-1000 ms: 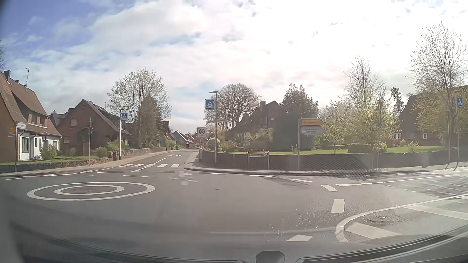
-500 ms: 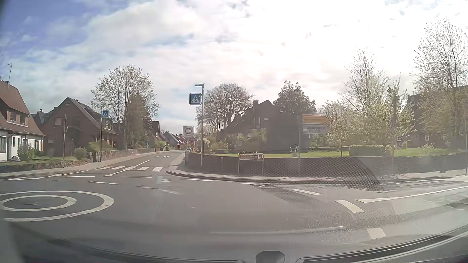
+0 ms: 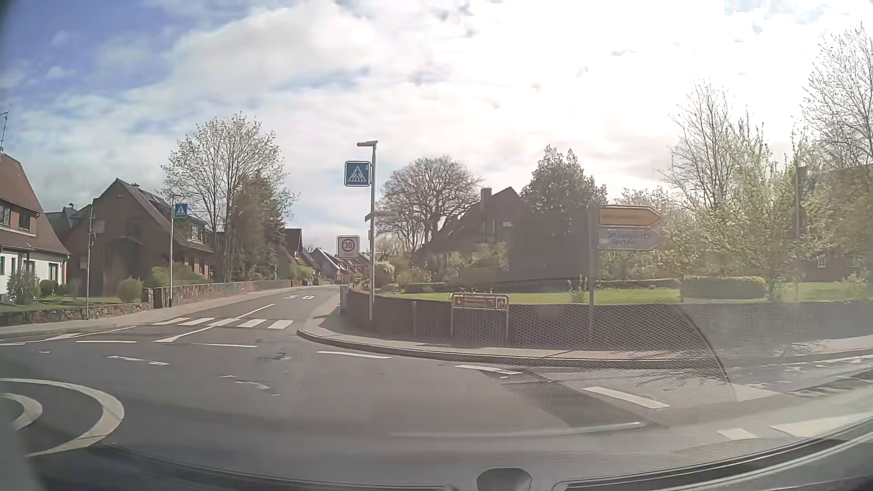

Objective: Follow the waypoints while adhering to traffic rules and regulations

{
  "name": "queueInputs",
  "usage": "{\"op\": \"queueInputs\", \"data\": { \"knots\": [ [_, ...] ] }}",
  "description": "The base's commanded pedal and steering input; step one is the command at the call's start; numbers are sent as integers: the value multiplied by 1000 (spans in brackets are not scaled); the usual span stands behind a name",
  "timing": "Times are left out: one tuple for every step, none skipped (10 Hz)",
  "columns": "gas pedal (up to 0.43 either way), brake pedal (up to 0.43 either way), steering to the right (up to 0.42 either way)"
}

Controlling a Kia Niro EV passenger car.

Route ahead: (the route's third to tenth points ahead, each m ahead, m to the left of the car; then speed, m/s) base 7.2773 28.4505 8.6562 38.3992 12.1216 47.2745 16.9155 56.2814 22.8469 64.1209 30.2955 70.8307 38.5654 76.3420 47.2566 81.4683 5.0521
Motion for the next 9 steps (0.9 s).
{"op": "queueInputs", "data": {
  "knots": [
    [87,0,-181],
    [87,0,-221],
    [87,0,-266],
    [87,0,-302],
    [98,0,-339],
    [98,0,-363],
    [98,0,-397],
    [98,0,-443],
    [98,0,-503]
  ]
}}
